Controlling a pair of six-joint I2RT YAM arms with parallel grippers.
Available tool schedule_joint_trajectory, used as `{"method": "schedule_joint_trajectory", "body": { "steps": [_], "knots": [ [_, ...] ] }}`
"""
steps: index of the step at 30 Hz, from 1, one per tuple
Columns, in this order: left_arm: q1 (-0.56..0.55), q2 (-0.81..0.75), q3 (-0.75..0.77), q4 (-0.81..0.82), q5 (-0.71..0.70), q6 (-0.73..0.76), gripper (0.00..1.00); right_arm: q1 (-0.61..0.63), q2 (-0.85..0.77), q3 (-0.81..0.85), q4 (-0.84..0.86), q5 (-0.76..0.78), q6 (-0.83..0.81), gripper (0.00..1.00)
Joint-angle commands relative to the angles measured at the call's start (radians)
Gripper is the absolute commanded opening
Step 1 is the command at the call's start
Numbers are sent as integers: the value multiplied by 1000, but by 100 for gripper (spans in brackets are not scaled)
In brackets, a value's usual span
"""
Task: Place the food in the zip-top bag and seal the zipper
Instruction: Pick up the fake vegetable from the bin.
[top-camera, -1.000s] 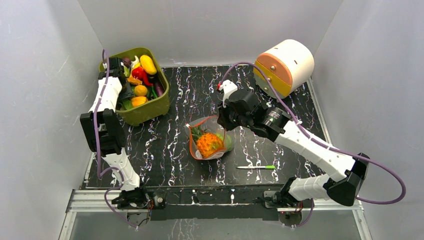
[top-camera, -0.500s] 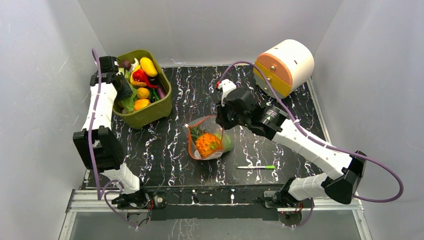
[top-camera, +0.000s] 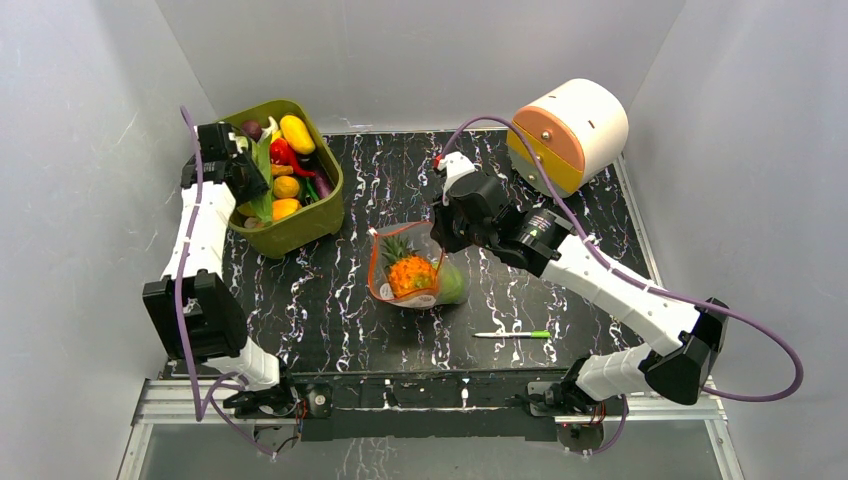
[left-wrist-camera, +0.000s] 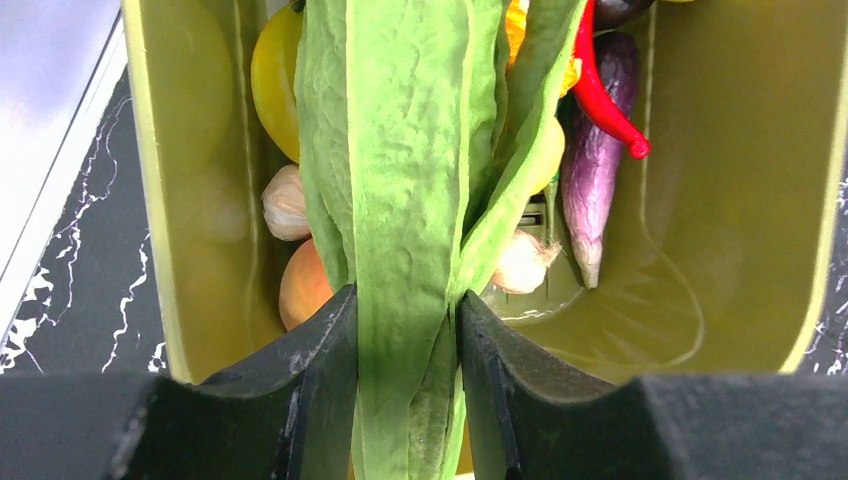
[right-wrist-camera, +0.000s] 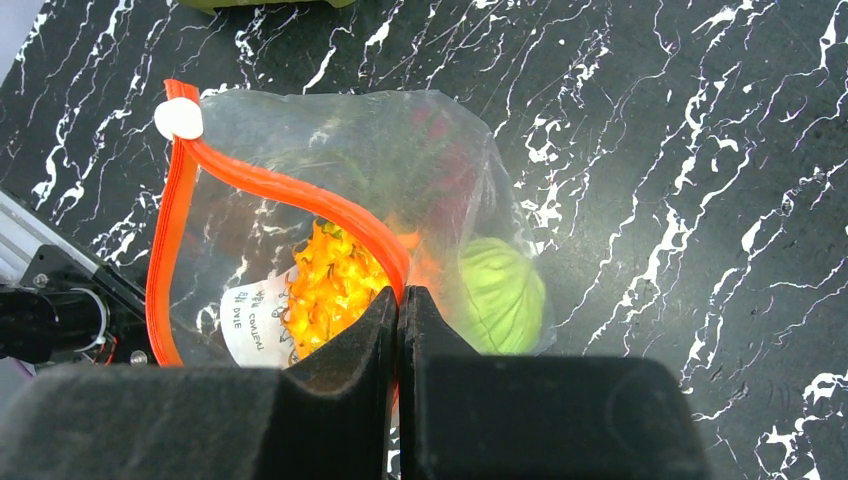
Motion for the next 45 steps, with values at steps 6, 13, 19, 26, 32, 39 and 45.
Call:
{"method": "schedule_joint_trajectory", "body": {
  "steps": [6,13,19,26,32,39,45],
  "knots": [
    [2,112,-4,37,-129,13,33,-7,-20,57,65,27,2,0],
    [2,128,78,12,-99,39,67,-8,-28,50,64,23,-22,0],
    [-5,73,101,91,94,72,69,-11,-19,53,75,16,-48,0],
    [-22,153,144,72,164,81,71,-15,2,56,78,6,-62,0],
    [-29,247,200,59,187,97,79,-18,5,65,80,7,-63,0],
    [-30,321,213,62,197,88,80,-19,8,74,71,21,-66,0],
    [-35,373,215,67,176,83,75,-20,7,85,56,33,-72,0]
  ]
}}
